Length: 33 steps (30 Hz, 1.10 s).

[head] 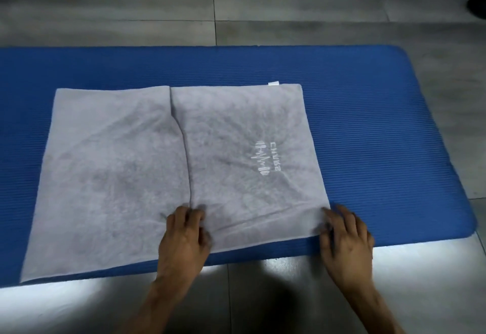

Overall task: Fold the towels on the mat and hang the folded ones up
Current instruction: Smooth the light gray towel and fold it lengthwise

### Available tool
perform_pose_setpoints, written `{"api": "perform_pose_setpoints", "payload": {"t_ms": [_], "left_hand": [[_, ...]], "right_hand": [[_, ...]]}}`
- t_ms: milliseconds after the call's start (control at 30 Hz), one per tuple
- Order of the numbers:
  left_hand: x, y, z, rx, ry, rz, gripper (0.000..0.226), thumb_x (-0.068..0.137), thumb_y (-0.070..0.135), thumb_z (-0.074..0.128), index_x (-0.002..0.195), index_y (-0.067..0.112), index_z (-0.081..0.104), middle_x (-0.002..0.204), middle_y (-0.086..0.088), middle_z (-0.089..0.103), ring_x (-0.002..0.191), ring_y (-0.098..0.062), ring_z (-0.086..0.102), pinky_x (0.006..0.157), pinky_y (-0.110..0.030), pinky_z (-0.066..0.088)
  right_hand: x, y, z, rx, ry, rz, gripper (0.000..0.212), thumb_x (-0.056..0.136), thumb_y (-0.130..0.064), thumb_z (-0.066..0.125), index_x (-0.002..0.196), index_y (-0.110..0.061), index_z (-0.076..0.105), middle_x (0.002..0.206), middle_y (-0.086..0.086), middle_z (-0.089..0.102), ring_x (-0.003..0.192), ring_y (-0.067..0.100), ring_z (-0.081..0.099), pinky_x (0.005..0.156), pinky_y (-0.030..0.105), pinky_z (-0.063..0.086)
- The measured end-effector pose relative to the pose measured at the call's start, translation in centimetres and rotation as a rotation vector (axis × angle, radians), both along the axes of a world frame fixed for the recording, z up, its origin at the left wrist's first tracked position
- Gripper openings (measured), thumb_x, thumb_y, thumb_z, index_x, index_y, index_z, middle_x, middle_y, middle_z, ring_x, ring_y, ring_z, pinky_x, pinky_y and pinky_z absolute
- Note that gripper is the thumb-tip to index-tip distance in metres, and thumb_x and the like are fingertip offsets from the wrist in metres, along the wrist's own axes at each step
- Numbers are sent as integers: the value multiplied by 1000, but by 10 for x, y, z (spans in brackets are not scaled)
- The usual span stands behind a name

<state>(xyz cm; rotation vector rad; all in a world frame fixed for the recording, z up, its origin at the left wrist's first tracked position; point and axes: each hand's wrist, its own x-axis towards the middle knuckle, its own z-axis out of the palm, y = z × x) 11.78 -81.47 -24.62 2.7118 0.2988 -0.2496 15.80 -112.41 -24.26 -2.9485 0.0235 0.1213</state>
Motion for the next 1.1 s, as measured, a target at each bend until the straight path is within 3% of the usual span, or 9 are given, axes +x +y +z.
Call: {"api": "perform_pose_setpoints", "payload": {"t_ms": [133,333,467,567,667,767,900,1000,1100], "left_hand": [[-9,3,-4,45,-11,-23,46,69,15,79,113,13,64,109,-11,55,92,-30,58,54,-39,57],[-17,-2,-7,-4,-44,88,56,71,12,73,124,14,58,125,-11,52,106,-31,52,81,-44,55],[-28,0,-13,-55,-78,183,50,79,19,44,127,18,56,125,-9,51,108,-28,49,97,-37,43],[-33,2,-17,-64,-91,155,51,79,20,39,127,18,55,121,-9,55,110,-25,48,99,-39,42],[-32,3,-17,-34,-108,179,51,75,20,40,123,17,60,115,-8,62,104,-28,59,86,-45,53],[-34,4,-17,-24,-163,212,50,73,20,49,123,19,57,113,-7,61,98,-29,57,82,-45,54],[-41,10,-19,-15,-126,238,64,58,2,76,119,11,60,110,-11,62,95,-31,58,80,-49,56],[-42,14,-19,46,-74,184,57,58,6,75,114,13,64,108,-9,66,91,-32,65,74,-45,57],[-42,18,-16,15,-106,164,37,75,16,58,111,18,66,106,-1,66,93,-25,64,75,-39,54]], "right_hand": [[74,35,12,143,-48,79,53,84,-38,36,123,-14,60,136,12,53,113,39,53,88,50,45],[213,97,0,186,87,284,66,80,-48,32,133,-13,51,144,12,45,120,42,50,94,53,45],[269,112,-14,-60,255,356,71,90,-61,25,152,-28,17,163,2,13,147,27,18,114,54,21],[284,116,-19,-236,208,259,61,89,-56,23,142,-25,26,158,4,19,141,32,22,109,60,20],[279,153,-12,-253,73,179,58,88,-40,39,139,-11,35,148,16,33,136,39,29,108,59,24],[264,215,-6,61,-77,339,58,85,-37,42,138,-15,42,138,11,50,128,35,41,100,48,35],[249,312,4,748,372,223,45,90,-36,57,133,-27,48,126,0,60,111,19,57,97,35,46],[250,360,10,895,576,147,37,87,-30,63,123,-21,58,123,-3,59,110,14,56,99,31,46],[253,373,13,1037,599,44,4,84,-16,65,87,-14,65,88,1,62,86,19,60,77,30,51]]}}
